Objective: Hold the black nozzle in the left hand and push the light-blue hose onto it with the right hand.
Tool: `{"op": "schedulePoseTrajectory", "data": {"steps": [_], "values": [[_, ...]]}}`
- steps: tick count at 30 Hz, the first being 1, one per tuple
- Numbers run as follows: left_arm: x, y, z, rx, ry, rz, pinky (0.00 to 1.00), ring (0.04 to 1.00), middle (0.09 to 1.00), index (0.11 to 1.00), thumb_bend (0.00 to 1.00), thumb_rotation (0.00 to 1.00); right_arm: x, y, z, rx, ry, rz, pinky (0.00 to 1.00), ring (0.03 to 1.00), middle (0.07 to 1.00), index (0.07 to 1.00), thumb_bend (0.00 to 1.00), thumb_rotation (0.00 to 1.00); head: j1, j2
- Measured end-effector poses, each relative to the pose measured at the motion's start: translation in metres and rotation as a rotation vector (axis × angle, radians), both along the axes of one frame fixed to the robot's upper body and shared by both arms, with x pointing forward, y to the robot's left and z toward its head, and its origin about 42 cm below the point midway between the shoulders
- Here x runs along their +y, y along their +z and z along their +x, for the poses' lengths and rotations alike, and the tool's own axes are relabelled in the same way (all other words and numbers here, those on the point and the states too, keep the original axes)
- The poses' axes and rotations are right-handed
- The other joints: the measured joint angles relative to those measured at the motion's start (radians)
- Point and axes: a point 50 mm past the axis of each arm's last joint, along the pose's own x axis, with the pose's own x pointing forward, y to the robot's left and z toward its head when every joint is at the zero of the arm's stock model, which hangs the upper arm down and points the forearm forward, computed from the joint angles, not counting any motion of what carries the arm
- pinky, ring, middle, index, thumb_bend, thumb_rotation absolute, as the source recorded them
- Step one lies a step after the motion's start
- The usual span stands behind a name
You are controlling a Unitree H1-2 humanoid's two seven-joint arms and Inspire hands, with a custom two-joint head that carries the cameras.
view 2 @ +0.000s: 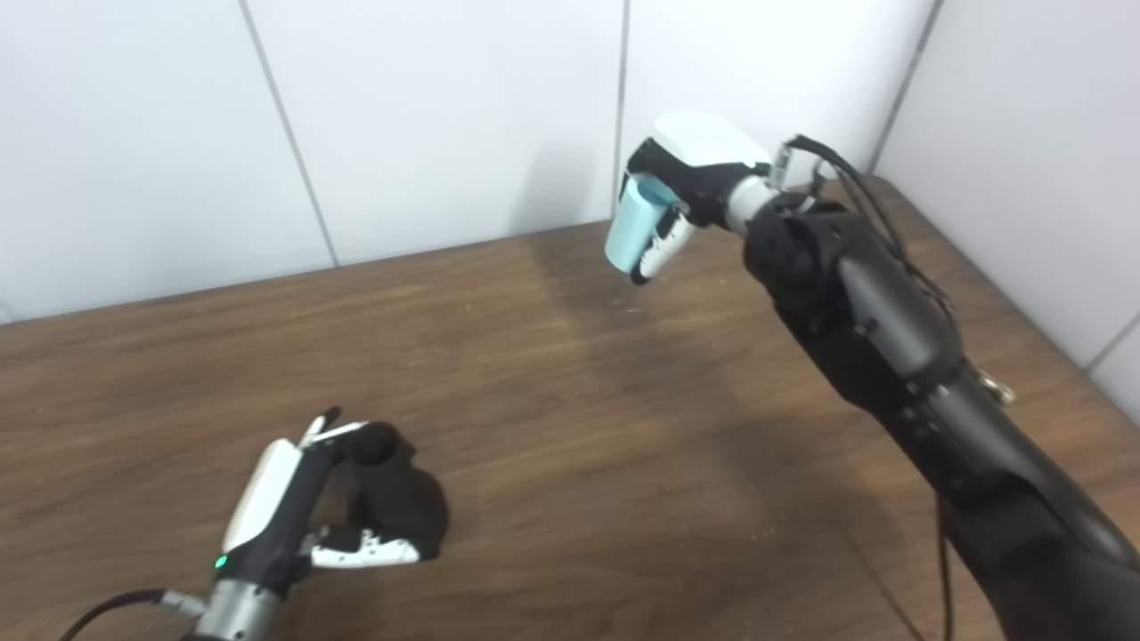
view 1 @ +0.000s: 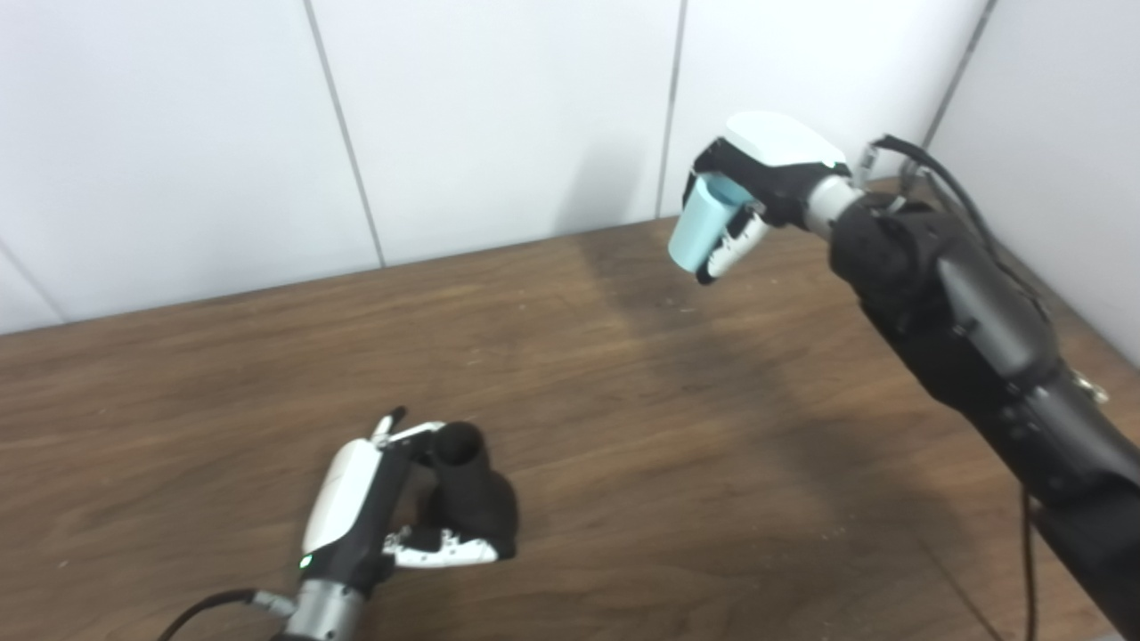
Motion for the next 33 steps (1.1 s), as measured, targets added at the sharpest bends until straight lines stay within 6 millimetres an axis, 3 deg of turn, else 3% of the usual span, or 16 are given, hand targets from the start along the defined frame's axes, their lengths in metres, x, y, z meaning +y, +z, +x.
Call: {"op": "schedulePoseTrajectory", "data": {"steps": [8,17,23,33], "values": [[-0.016,0.002,-0.002,0.01,0.004,0.019,1.0,0.524,0.468,0.48,0.5,0.0,0.044,0.027,-0.034,-0.004,0.268,0.213,0.31,0.433,0.502,0.489,0.5,0.0,0.066,0.008],[-0.028,0.005,-0.002,0.013,0.011,0.037,1.0,0.457,0.491,0.488,0.5,0.0,0.057,0.038,-0.058,-0.008,0.379,0.237,0.31,0.441,0.492,0.486,0.5,0.0,0.12,0.017],[-0.037,0.007,-0.002,0.015,0.014,0.049,1.0,0.49,0.486,0.48,0.5,0.0,0.077,0.031,-0.074,0.034,0.47,0.279,0.31,0.437,0.492,0.493,0.5,0.0,0.137,0.029],[-0.037,0.008,-0.003,0.017,0.018,0.052,1.0,0.479,0.487,0.482,0.5,0.0,0.075,0.015,-0.08,0.107,0.475,0.289,0.3,0.44,0.499,0.497,0.5,0.0,0.135,0.043]]}}
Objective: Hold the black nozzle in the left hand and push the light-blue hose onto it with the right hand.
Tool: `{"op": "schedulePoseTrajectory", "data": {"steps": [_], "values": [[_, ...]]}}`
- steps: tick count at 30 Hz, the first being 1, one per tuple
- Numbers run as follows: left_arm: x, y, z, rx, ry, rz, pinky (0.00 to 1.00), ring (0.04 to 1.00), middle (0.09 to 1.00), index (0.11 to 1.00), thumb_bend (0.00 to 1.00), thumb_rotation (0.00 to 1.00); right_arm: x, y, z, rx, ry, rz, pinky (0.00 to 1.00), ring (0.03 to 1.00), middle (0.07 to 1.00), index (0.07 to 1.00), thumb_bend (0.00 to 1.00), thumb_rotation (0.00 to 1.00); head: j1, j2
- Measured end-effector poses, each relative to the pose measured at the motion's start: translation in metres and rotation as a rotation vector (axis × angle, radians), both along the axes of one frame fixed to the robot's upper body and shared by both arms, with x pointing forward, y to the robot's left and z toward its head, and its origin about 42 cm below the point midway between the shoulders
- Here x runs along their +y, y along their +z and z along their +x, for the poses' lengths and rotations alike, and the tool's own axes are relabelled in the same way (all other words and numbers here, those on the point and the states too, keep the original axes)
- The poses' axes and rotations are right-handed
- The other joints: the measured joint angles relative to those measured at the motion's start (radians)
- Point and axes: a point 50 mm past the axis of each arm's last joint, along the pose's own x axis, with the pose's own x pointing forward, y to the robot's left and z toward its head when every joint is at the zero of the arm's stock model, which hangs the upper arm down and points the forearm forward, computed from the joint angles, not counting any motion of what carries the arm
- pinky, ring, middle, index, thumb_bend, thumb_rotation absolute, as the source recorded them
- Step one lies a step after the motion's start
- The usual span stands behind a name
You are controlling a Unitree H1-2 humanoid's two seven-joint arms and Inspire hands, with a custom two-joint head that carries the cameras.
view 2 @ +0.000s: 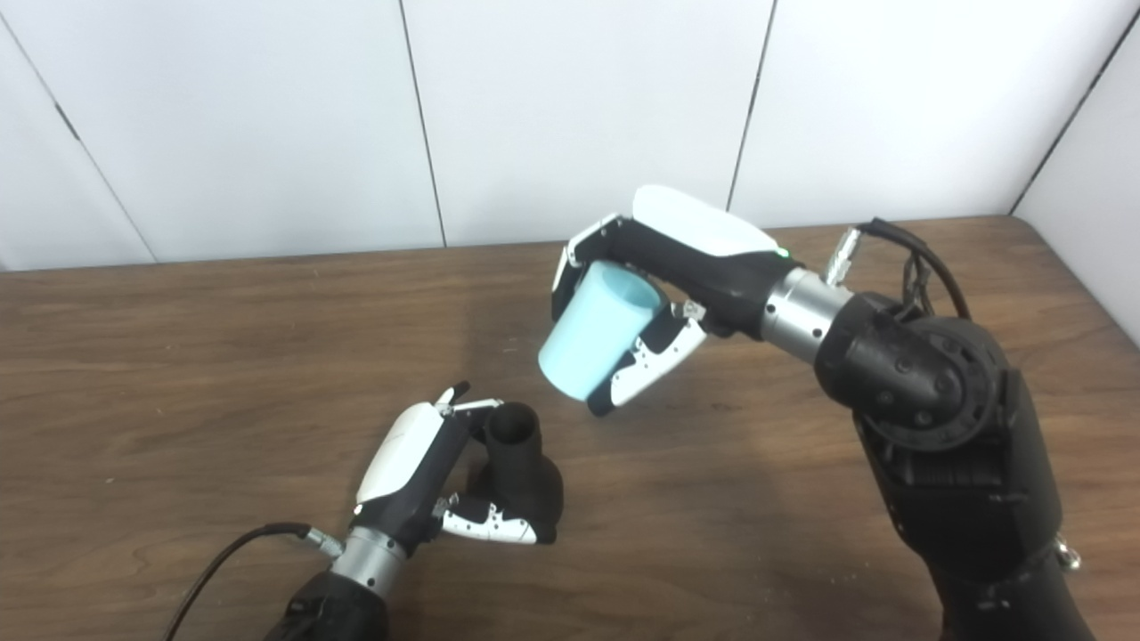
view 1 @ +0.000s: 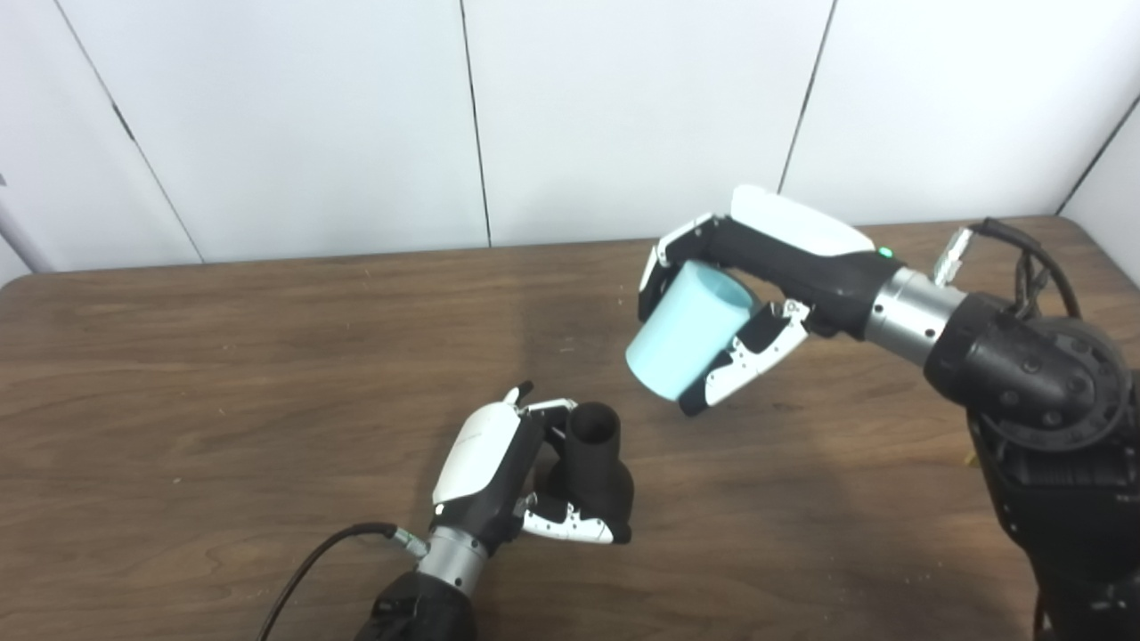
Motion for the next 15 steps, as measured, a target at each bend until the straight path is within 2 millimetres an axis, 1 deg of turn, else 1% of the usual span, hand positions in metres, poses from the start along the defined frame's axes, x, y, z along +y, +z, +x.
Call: {"op": "schedulePoseTrajectory", "data": {"steps": [3,9,14,15], "values": [[0.0,0.0,0.0,-0.001,0.0,0.003,1.0,0.479,0.484,0.484,0.5,0.0,0.002,-0.004,-0.002,0.01,0.007,0.014,0.31,0.449,0.499,0.5,0.5,0.0,-0.002,0.003],[0.0,0.0,0.0,-0.001,-0.001,0.004,1.0,0.474,0.479,0.488,0.5,0.0,0.011,-0.017,-0.005,0.047,0.015,0.052,0.31,0.442,0.496,0.499,0.5,0.0,-0.003,0.006],[0.0,0.0,0.0,-0.001,-0.001,0.004,1.0,0.48,0.477,0.487,0.5,0.0,0.013,-0.019,-0.005,0.041,0.0,0.041,0.31,0.44,0.494,0.498,0.5,0.0,-0.003,0.008],[0.0,0.0,0.0,-0.001,-0.002,0.005,1.0,0.481,0.477,0.487,0.5,0.0,0.013,-0.019,-0.005,0.04,-0.003,0.037,0.31,0.44,0.494,0.498,0.5,0.0,-0.008,0.014]]}}
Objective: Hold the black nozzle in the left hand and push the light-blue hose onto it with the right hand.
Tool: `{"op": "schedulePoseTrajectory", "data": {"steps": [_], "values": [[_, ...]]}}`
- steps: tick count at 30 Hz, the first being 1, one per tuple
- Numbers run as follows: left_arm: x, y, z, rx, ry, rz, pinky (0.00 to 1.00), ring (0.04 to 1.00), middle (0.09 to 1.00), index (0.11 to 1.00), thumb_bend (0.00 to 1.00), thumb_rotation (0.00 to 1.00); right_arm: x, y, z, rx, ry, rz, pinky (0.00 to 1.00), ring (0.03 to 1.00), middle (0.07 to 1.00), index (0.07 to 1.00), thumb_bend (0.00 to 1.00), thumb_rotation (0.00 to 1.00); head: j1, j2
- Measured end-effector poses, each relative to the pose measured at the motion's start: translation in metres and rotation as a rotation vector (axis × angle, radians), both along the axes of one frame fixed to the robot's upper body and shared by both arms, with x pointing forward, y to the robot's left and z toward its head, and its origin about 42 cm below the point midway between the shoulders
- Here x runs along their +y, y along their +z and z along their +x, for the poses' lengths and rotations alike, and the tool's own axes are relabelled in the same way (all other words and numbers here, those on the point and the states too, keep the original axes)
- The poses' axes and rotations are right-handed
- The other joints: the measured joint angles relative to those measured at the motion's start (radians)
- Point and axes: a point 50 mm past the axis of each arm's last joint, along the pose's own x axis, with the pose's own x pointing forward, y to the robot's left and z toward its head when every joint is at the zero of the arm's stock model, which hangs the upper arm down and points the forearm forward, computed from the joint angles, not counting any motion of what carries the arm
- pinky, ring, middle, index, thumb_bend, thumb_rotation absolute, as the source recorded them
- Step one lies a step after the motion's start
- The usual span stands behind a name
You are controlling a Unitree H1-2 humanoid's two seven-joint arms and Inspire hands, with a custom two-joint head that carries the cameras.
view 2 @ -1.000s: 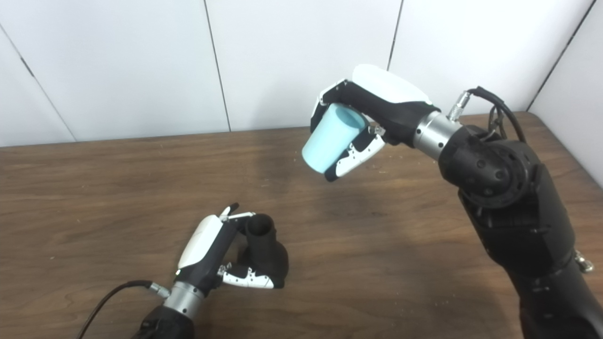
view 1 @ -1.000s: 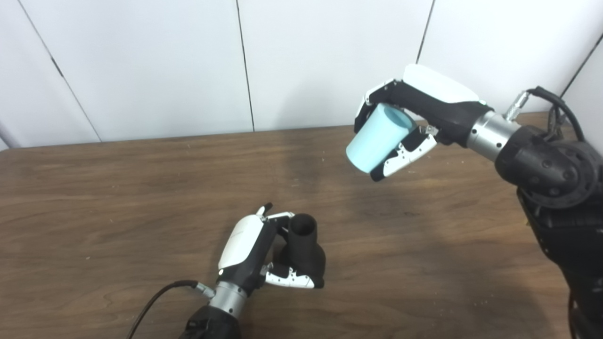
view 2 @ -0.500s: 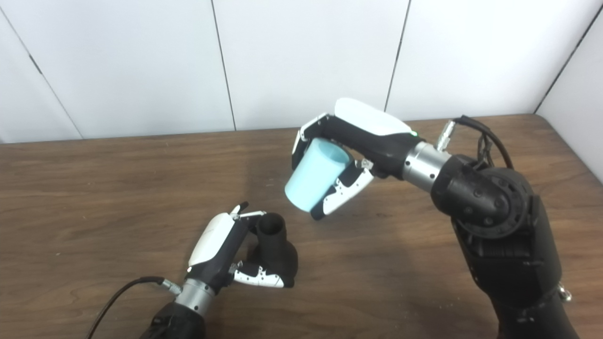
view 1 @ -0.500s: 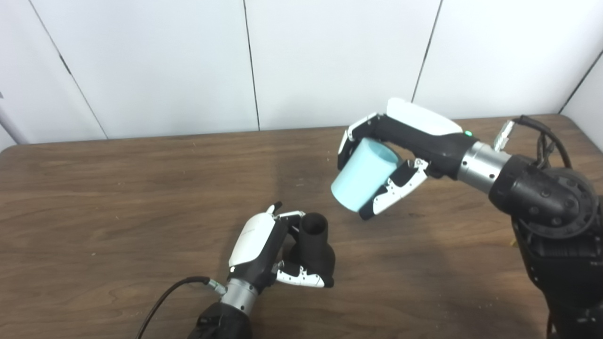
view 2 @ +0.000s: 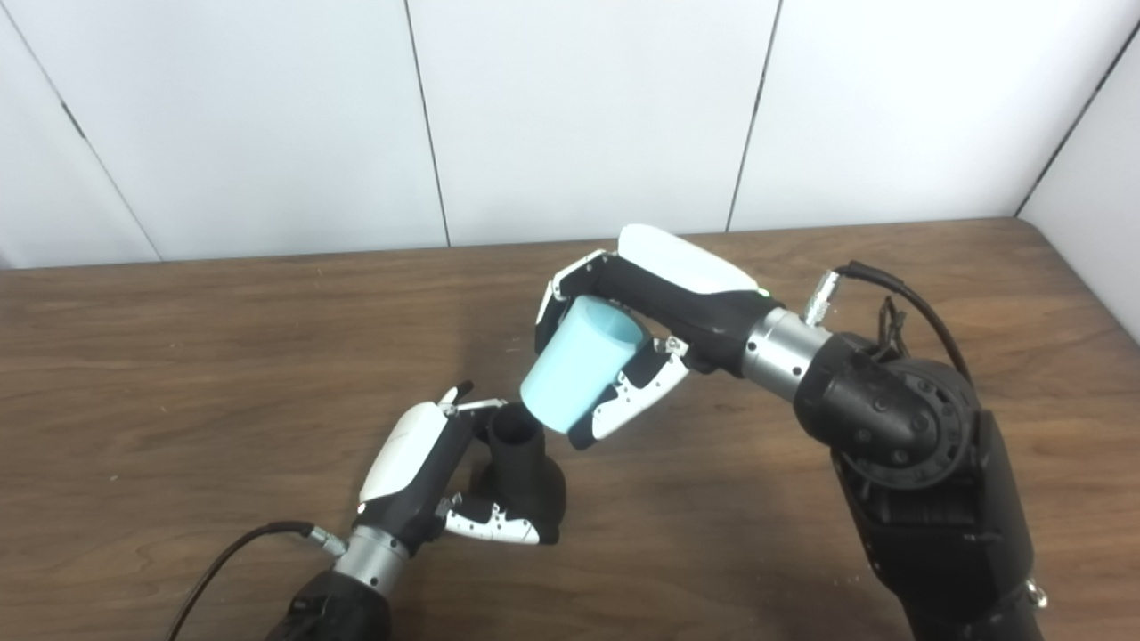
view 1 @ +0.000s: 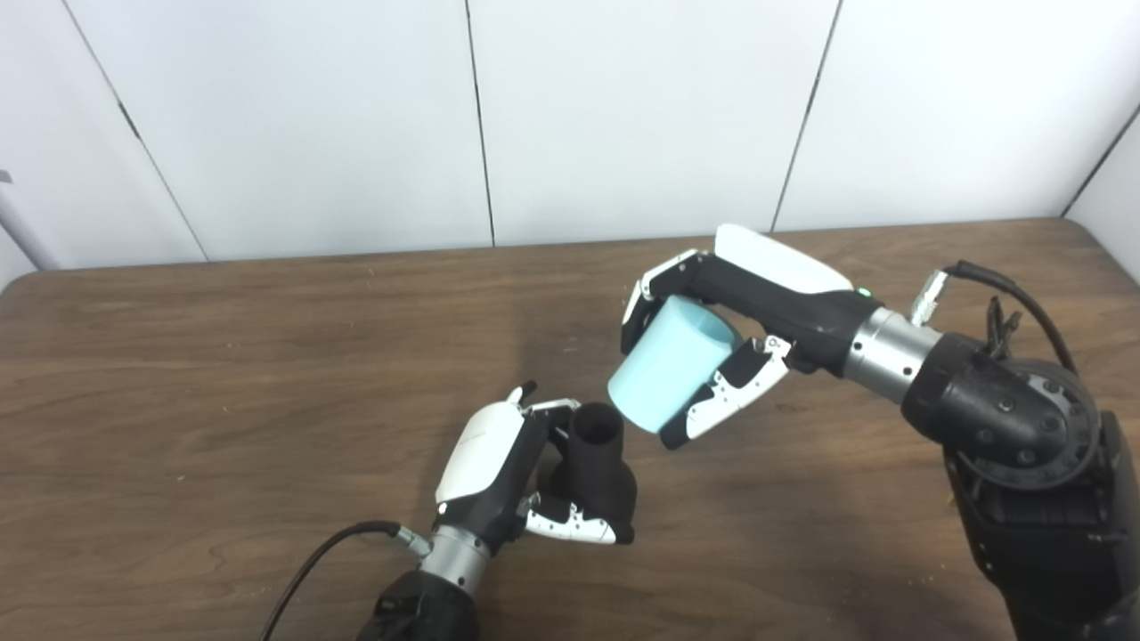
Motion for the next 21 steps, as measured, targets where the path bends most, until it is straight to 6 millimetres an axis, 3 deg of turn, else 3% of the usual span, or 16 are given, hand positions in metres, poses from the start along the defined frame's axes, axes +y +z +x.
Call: {"op": "schedulePoseTrajectory", "data": {"steps": [21], "values": [[-0.001,0.001,-0.002,0.008,-0.017,0.003,1.0,0.506,0.47,0.485,0.5,0.0,0.01,-0.017,-0.003,0.026,-0.024,0.015,0.31,0.436,0.496,0.503,0.5,0.0,0.0,0.014]]}}
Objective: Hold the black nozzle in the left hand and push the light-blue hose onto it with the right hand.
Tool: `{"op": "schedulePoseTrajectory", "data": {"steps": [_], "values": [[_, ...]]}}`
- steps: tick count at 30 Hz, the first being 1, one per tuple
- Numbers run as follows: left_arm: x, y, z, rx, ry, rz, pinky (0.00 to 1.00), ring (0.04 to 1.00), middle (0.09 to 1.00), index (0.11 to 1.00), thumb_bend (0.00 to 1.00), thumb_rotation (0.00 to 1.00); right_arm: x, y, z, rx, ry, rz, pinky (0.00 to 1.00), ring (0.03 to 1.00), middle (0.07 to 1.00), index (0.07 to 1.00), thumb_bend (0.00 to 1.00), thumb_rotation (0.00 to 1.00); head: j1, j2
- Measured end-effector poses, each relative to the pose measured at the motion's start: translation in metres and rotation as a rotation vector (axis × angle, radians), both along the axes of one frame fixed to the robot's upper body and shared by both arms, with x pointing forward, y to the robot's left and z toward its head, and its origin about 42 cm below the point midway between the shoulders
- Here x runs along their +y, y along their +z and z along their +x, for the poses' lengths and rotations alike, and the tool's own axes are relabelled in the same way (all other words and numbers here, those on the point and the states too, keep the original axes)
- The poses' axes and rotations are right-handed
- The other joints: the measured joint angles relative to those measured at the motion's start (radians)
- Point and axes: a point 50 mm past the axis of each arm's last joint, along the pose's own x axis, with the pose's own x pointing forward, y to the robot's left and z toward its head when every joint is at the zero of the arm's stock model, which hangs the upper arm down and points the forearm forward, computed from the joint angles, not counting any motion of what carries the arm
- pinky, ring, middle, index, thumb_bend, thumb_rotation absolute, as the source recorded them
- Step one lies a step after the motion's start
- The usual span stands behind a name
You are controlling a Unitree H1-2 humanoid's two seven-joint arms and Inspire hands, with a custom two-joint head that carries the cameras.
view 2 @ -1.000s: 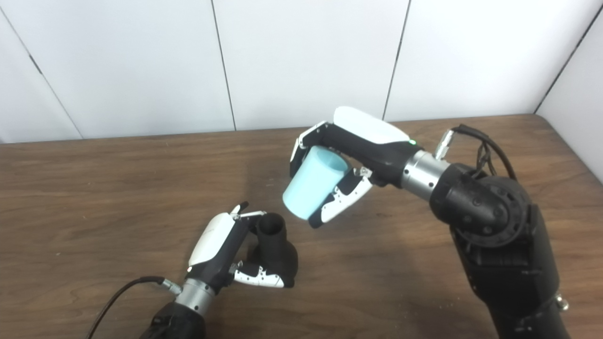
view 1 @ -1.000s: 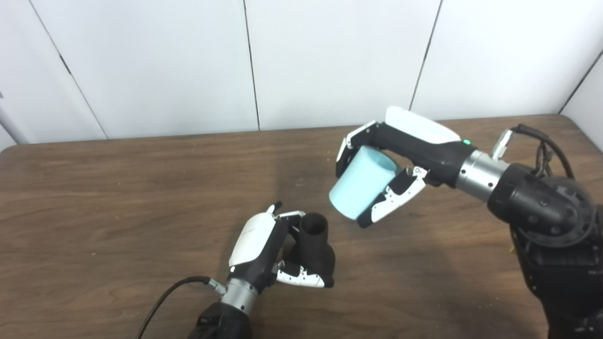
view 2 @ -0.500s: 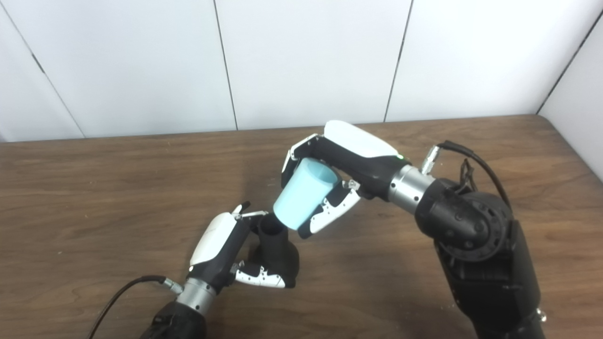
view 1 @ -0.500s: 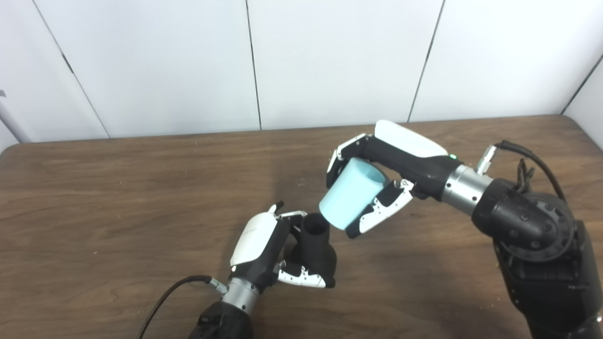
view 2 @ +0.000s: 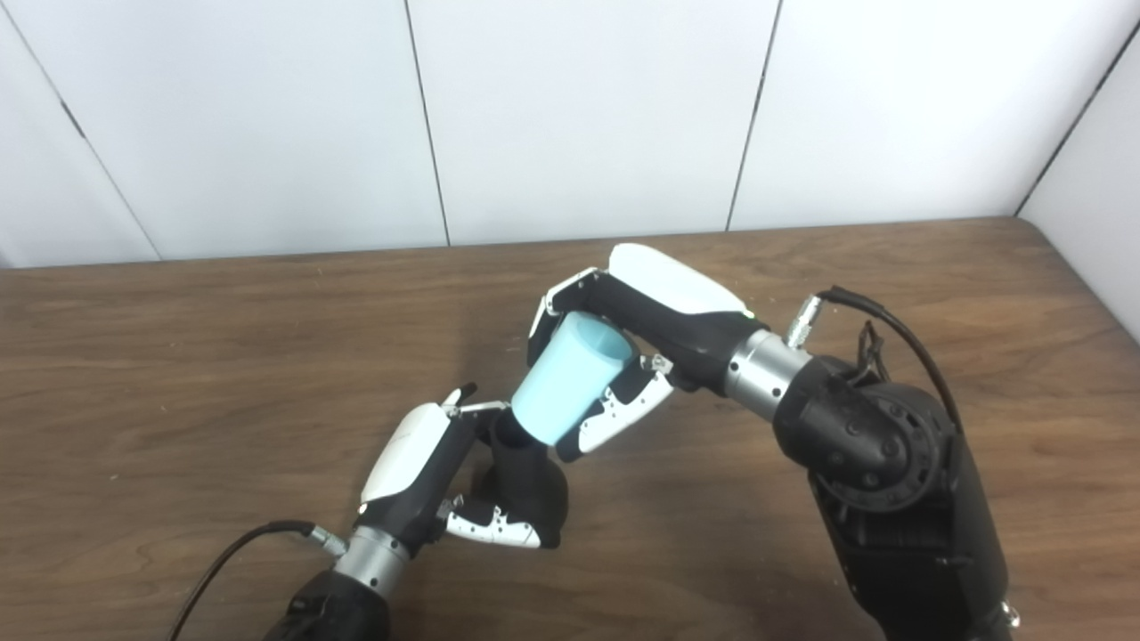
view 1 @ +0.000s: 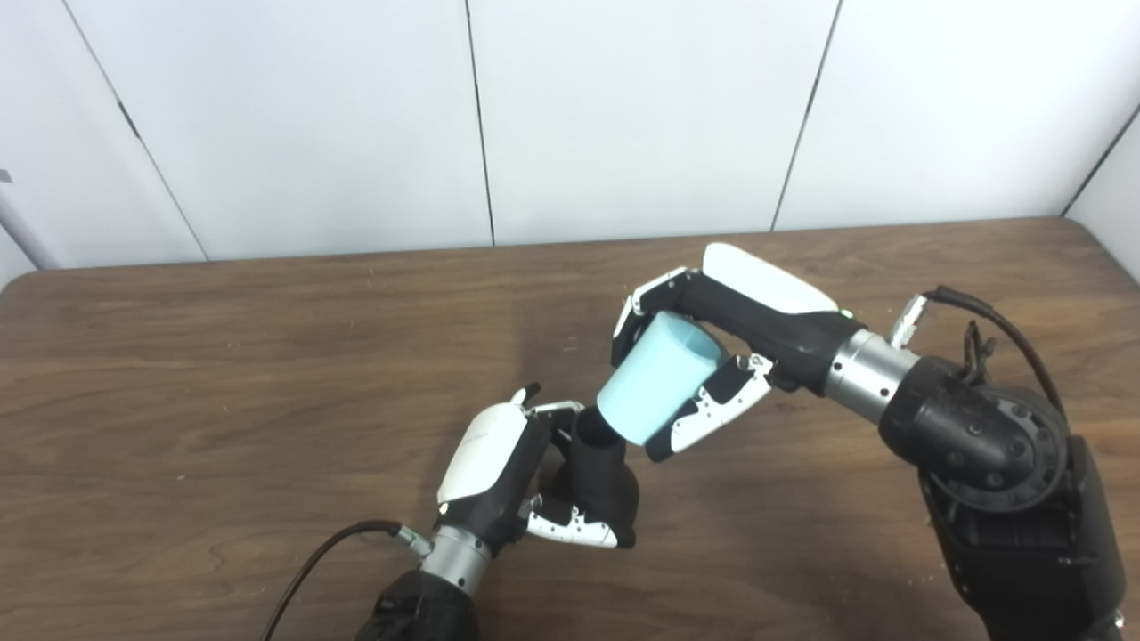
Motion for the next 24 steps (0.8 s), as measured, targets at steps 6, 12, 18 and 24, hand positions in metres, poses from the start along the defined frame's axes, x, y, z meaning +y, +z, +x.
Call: {"op": "schedulePoseTrajectory", "data": {"steps": [6,12,18,24], "values": [[-0.001,0.001,-0.001,0.006,-0.005,0.002,1.0,0.525,0.465,0.48,0.5,0.0,0.0,-0.008,0.003,0.023,-0.014,-0.009,0.31,0.438,0.496,0.502,0.5,0.0,0.0,0.003],[-0.001,0.001,0.0,0.008,-0.004,0.003,1.0,0.506,0.472,0.484,0.5,0.0,0.001,-0.012,0.001,0.032,-0.019,-0.013,0.31,0.44,0.496,0.501,0.5,0.0,-0.002,0.003],[-0.001,0.002,0.0,0.01,-0.004,0.002,1.0,0.497,0.469,0.491,0.5,0.0,0.005,-0.017,0.001,0.026,-0.035,0.001,0.31,0.444,0.502,0.501,0.5,0.0,-0.002,-0.006],[-0.002,0.001,0.0,0.011,-0.004,-0.002,1.0,0.52,0.463,0.485,0.5,0.0,0.008,-0.02,0.002,0.028,-0.041,0.011,0.3,0.44,0.503,0.503,0.5,0.0,0.0,-0.011]]}}
